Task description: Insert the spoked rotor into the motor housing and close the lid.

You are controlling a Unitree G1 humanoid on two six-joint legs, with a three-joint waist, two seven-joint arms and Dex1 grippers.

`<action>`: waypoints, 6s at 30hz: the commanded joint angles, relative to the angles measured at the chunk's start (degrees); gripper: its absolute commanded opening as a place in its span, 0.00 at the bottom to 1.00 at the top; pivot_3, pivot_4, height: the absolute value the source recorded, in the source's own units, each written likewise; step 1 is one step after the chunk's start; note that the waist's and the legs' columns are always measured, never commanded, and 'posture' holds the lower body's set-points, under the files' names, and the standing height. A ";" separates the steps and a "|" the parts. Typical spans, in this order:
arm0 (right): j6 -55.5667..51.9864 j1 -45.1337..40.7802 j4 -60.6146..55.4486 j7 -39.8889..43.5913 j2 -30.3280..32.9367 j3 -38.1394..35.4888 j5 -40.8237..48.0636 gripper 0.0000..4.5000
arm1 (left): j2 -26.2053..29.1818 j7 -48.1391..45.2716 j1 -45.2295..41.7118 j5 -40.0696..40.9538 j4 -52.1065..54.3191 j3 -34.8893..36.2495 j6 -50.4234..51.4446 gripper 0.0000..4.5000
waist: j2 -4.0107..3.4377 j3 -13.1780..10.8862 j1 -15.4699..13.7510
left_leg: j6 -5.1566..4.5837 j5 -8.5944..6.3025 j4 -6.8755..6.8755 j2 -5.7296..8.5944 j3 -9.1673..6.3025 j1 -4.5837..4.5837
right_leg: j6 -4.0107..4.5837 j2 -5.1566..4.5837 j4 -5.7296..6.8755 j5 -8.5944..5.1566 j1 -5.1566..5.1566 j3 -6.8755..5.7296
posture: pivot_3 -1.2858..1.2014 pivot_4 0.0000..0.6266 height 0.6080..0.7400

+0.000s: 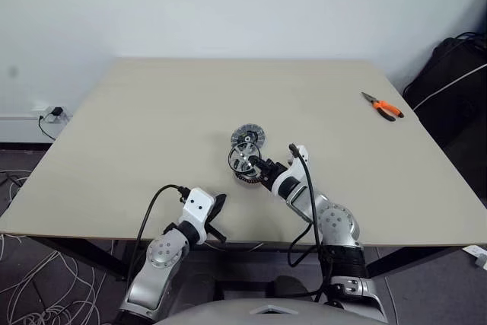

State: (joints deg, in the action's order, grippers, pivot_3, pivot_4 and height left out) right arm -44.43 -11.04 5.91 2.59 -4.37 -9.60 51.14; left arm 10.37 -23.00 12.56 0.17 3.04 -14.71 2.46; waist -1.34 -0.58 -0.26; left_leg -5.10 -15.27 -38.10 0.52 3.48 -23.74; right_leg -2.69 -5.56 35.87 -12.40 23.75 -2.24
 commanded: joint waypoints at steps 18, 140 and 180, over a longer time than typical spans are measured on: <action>-0.33 1.73 -2.25 -0.52 -3.15 -2.53 2.02 0.10 | -0.11 -0.55 -1.67 0.30 2.08 -0.42 -0.38 0.00 | -0.02 0.00 0.51 | 0.01 0.00 0.02 0.00 0.00 0.01 | 0.00 -0.03 0.02 0.01 0.01 0.01 | 0.52 0.00 1.00; 16.73 -17.00 2.70 42.54 31.55 43.44 -63.23 0.35 | -4.66 2.28 -1.08 0.55 -2.63 -1.38 -5.39 0.00 | 0.43 0.17 -0.71 | -0.02 0.00 -0.62 0.02 0.00 0.06 | -0.05 0.04 0.14 0.24 -0.22 -0.16 | 0.52 0.00 1.00; -29.46 -3.51 -25.12 19.87 5.88 20.43 -46.28 0.36 | -4.07 1.36 -0.72 1.02 -1.16 -1.69 -3.60 0.00 | 0.33 0.11 -0.80 | -0.04 -0.04 -0.66 0.05 -0.05 -0.35 | -0.08 0.03 0.07 0.29 0.12 -0.24 | 0.52 0.00 1.00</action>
State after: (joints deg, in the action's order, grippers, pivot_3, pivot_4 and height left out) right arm -76.04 -13.35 -18.51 23.38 2.28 11.88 3.82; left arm 6.37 -21.36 12.42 0.70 -0.72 -16.26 -0.70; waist -1.02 -0.46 -1.06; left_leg -5.14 -15.32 -38.75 0.57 3.43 -24.09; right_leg -2.76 -5.53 35.94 -12.10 23.88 -2.49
